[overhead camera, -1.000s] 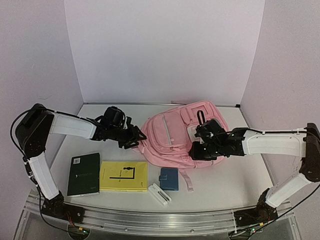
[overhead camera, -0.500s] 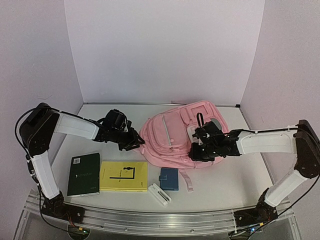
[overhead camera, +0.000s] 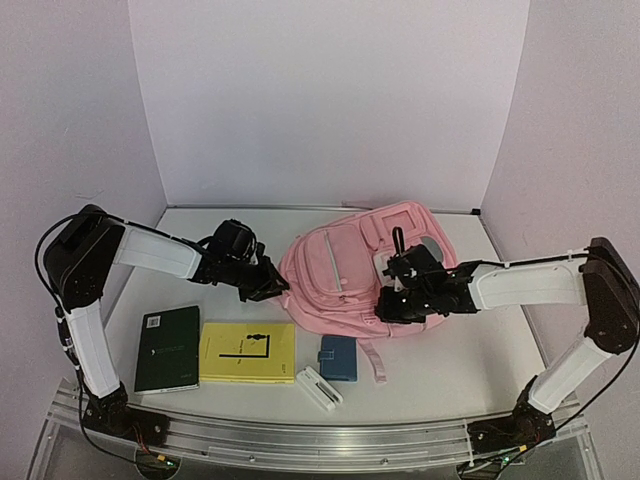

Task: Pack the student bag
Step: Unzip the student bag at the center of the board.

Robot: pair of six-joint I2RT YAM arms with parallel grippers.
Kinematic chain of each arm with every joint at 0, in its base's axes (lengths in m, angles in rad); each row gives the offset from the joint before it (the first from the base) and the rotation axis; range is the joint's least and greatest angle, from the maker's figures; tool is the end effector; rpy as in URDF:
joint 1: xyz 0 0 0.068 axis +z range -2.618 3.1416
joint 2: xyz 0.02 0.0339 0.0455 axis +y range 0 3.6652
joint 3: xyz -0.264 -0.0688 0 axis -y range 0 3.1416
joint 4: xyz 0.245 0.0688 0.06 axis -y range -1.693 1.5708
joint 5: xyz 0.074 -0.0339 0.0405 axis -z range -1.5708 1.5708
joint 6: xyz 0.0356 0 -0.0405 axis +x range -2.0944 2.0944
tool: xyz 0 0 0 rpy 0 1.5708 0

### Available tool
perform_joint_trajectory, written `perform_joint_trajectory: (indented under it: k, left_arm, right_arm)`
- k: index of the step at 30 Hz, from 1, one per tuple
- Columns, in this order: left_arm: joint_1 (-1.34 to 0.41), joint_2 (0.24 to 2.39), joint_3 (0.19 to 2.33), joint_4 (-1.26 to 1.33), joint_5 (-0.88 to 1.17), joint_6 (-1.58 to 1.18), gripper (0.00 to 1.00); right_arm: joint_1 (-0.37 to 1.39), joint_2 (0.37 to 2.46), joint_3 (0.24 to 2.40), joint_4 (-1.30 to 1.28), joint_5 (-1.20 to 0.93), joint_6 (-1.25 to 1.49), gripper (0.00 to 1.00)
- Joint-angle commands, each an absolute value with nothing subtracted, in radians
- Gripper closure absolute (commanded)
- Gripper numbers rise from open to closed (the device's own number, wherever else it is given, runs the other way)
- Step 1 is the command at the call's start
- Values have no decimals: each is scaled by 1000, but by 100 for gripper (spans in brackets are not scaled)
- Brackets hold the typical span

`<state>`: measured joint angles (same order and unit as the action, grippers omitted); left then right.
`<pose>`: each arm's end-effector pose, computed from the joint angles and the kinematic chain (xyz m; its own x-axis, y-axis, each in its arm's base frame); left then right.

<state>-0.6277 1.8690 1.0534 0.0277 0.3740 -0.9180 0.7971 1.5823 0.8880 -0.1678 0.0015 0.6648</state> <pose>0.3038 -0.2365 0.1526 -0.9485 -0.2254 -0.2227 0.0030 0.6964 -0.7176 0.2244 0.2296 0.1836 -0.8584 0.0041 -0.5129 -0.2352 0.8856 0.4006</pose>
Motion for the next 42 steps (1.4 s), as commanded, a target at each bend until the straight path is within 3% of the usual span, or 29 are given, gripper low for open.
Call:
perform_joint_trajectory:
  k: [1, 7, 12, 25, 42]
  left_arm:
    - [-631, 1896, 1079, 38, 371, -921, 79]
    - [-631, 1904, 1083, 40, 378, -917, 90]
    - [-631, 1903, 1090, 43, 384, -913, 100]
    - [-630, 1926, 1107, 90, 439, -910, 100]
    - [-632, 1909, 1092, 124, 443, -921, 100]
  right_arm:
    - [791, 1601, 879, -141, 8, 654, 89]
    - [790, 1593, 882, -142, -15, 647, 99]
    - [791, 1569, 913, -162, -50, 635, 100]
    - [886, 1678, 1193, -436, -94, 603, 100]
    - [1026, 2037, 1561, -374, -68, 716, 100]
